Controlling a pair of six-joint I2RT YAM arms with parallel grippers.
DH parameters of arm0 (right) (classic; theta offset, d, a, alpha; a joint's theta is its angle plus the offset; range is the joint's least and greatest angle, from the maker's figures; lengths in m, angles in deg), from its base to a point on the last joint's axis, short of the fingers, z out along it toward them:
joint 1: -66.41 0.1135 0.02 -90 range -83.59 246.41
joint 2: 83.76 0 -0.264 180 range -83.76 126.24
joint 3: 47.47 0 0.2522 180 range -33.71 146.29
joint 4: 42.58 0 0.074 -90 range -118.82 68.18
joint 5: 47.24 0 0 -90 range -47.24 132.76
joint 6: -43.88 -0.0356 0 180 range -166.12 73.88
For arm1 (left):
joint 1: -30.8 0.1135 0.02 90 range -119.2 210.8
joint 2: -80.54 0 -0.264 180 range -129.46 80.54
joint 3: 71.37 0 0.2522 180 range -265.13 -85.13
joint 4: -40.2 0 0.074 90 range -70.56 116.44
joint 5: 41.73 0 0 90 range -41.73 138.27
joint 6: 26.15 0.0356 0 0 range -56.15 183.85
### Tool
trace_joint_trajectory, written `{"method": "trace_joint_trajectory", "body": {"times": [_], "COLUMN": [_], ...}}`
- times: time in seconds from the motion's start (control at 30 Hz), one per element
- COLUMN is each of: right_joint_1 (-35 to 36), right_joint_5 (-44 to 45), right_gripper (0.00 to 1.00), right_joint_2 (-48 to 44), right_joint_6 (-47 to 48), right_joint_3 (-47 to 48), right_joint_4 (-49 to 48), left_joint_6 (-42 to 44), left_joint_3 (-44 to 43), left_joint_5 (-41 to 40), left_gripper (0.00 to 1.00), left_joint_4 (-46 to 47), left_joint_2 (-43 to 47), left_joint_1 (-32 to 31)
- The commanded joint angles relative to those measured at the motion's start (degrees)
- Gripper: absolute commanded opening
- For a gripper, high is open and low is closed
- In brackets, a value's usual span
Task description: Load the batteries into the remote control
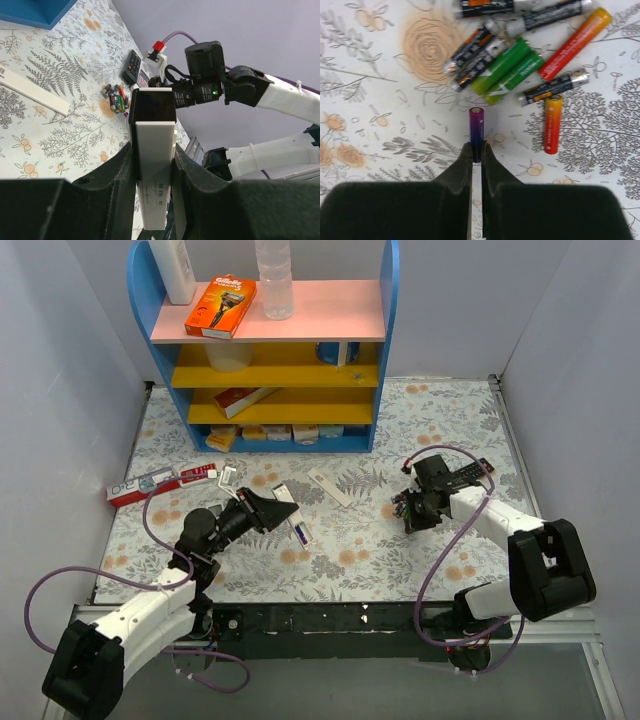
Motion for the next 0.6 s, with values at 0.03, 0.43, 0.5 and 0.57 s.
{"method": "trace_joint_trajectory", "body": {"times": [0.03, 0.43, 0.5, 0.57], "right_joint_1": [5.2, 27.6, 30.3, 31.9], "right_joint_5": [-4.2, -5.0, -5.4, -5.8], "right_gripper": [0.01, 0.01, 0.01, 0.01], "right_joint_2": [-5.7, -6.8, -6.4, -5.4], "right_joint_6": [-0.2, -5.3, -5.6, -5.9], "right_joint_3": [1.0, 16.2, 18.1, 20.3], "right_joint_4": [0.7, 0.2, 0.2, 0.1], "left_joint_6": [-1.7, -5.7, -6.1, -6.1], "left_joint_3": [1.6, 6.3, 6.9, 7.1], "left_joint_5": [-1.8, -4.3, -4.6, -5.2], "left_gripper": [0.0, 0.0, 0.0, 0.0], "left_joint_4": [4.6, 16.1, 17.8, 18.6], "left_joint_2": [-1.3, -7.6, -8.8, -9.2], "left_joint_1": [-0.2, -0.2, -0.2, -0.2]}}
